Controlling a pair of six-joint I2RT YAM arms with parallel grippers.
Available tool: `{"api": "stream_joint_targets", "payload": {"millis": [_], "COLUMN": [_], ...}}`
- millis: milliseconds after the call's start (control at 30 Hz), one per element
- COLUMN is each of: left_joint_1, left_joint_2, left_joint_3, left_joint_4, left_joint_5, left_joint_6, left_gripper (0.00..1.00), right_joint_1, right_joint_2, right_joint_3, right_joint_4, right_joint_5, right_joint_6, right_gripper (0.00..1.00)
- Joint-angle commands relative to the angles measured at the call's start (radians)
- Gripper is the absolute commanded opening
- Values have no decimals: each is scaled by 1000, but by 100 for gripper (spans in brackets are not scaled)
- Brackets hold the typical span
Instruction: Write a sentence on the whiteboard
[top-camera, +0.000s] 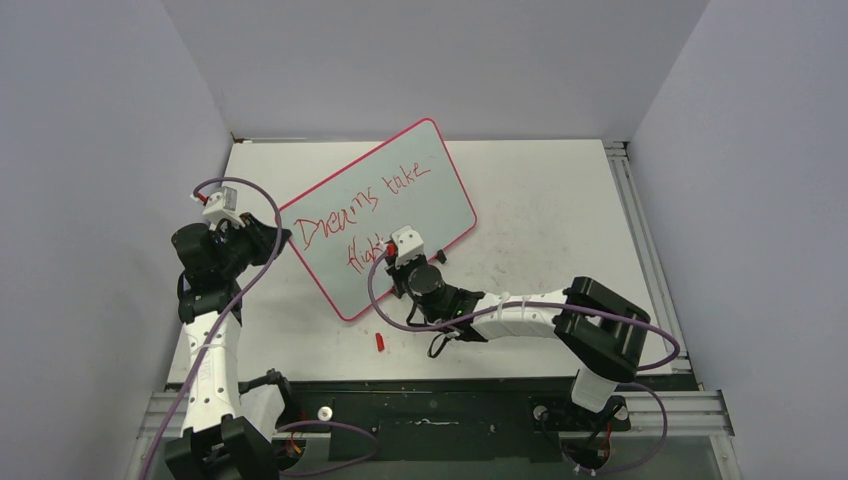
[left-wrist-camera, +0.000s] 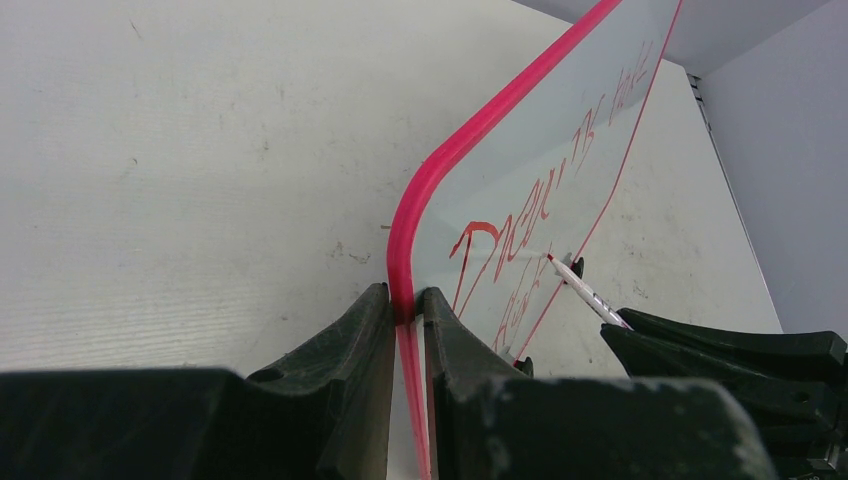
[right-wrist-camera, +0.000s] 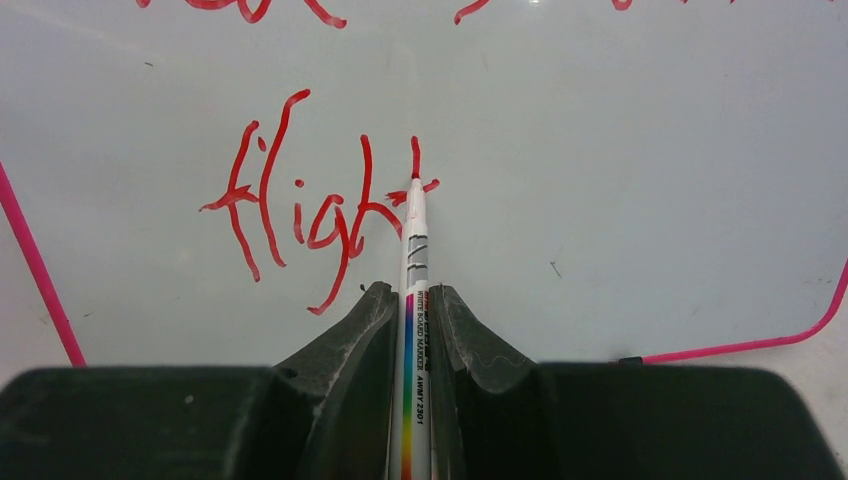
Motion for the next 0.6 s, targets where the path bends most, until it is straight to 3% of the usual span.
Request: {"api": "stream_joint_targets", "payload": {"millis": [0, 567], "left_joint_1": [-14, -15], "left_joint_2": [-6, -7], "left_joint_3": [9, 7], "left_joint_4": [0, 0], "left_joint_5": [39, 38], "left_joint_6": [13, 13], "left_gripper": [13, 13], "right_joint_1": [18, 42], "right_joint_2": [-25, -67], "right_joint_3": [-34, -101], "right_joint_4": [-17, -36], "right_joint_5": [18, 77], "right_joint_6": [40, 62], "right_gripper": [5, 5]}}
